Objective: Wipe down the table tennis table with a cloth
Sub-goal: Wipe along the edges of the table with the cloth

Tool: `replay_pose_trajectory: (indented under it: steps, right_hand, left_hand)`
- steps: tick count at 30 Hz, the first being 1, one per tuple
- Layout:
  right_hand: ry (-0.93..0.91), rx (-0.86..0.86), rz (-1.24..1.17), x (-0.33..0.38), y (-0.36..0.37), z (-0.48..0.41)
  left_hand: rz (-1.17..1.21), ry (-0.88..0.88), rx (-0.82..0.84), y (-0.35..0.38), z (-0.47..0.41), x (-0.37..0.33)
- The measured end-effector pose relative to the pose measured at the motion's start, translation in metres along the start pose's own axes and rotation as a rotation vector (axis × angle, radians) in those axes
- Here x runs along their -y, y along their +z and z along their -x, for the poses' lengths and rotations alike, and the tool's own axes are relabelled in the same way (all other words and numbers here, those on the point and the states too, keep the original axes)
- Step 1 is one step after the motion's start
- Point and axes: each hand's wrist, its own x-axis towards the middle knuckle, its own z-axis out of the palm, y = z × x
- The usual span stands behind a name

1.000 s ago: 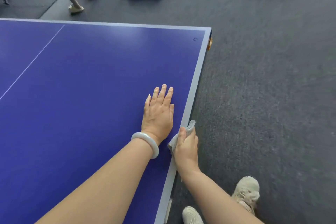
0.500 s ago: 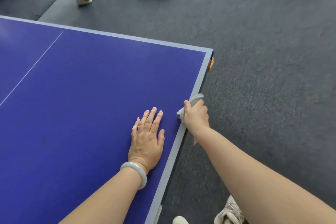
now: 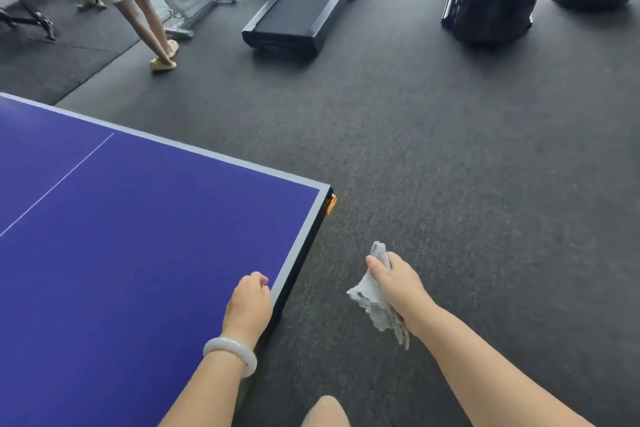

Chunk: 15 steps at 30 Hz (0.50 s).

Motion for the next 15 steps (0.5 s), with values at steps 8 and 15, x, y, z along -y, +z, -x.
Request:
replay_pose_trajectory:
  steps: [8, 15]
  right_hand:
    - [-0.228, 0.107, 0.492, 0.052, -0.068, -0.056]
    - [-0.223, 0.236, 0.663, 0.107, -0.106, -0.152]
  left_hand:
    - [0.005, 0.147, 0.120, 0.006, -0.051, -0.083]
    - [-0.007, 0.088, 0.075, -0.014, -0.160, -0.134]
